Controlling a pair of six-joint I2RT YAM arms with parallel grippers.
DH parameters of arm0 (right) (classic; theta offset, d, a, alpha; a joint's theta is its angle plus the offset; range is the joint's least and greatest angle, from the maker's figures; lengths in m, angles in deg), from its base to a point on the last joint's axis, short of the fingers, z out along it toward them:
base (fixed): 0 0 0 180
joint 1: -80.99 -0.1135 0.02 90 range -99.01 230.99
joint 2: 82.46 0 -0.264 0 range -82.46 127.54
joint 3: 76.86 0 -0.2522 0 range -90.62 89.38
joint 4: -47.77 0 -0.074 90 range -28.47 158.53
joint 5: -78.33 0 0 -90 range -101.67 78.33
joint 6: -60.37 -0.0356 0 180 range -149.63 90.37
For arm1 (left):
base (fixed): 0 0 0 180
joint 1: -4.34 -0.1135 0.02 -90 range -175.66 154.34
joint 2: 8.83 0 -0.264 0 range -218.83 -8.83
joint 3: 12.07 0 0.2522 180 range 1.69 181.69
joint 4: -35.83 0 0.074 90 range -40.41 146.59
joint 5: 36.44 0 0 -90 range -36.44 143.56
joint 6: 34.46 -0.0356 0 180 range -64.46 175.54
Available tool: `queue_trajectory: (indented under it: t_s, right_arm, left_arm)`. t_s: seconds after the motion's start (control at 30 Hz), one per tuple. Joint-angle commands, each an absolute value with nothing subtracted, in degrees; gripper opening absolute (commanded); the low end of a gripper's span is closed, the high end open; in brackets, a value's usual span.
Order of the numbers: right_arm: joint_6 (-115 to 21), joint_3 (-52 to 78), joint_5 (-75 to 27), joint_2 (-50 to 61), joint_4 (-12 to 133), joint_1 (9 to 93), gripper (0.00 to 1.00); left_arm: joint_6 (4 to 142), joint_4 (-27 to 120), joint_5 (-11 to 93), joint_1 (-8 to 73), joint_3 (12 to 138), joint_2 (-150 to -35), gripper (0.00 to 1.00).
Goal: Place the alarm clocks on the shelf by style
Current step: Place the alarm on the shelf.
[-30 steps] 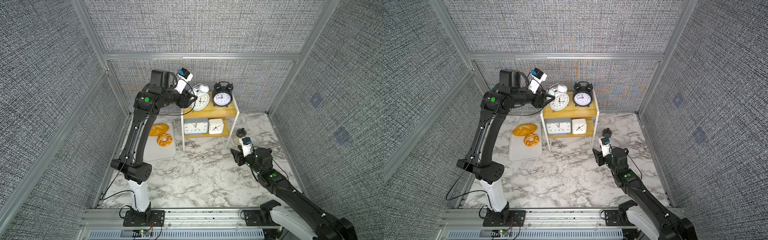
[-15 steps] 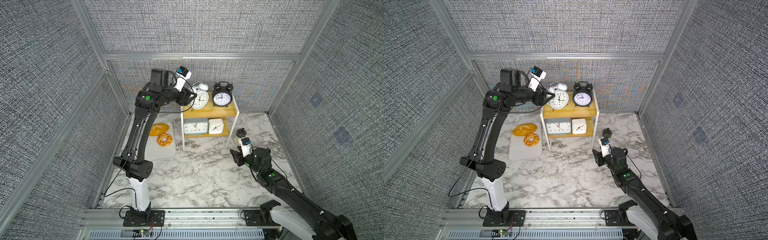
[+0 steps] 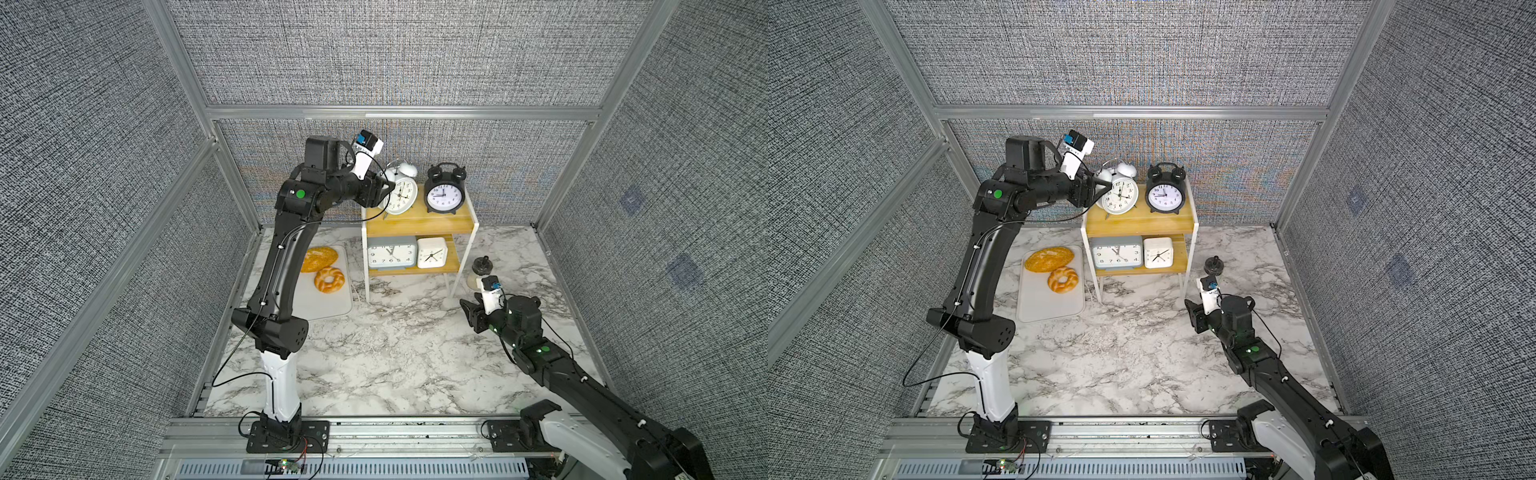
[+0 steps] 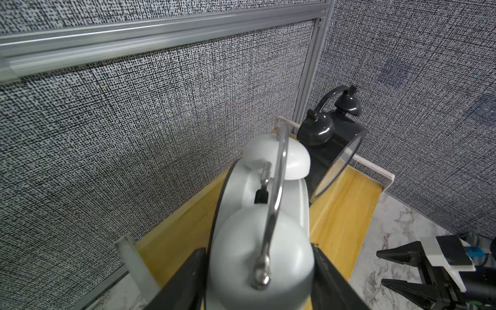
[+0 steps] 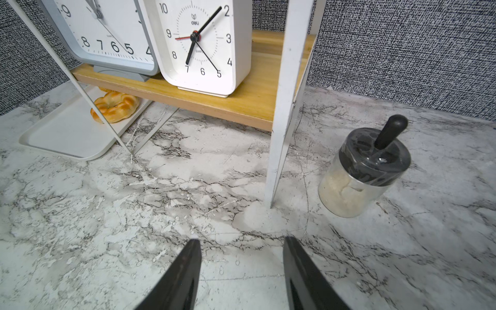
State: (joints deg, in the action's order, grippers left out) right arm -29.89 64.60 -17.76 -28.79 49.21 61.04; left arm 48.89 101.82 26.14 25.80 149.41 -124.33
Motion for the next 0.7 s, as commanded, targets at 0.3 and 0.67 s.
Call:
queue_trajectory:
  t_s: [0.3,0.67]
  right_arm:
    - [-30.4,64.9,-17.3,-28.3,46.8,61.0,0.54]
    - [-30.4,65.4,-17.3,-28.1,46.7,61.1,0.54]
  left_arm:
    - [47.1,105.0,28.9,25.6,148.6,-124.7,0.79]
    - [44.2,103.7,29.6,25.6,141.4,-119.2,0.84]
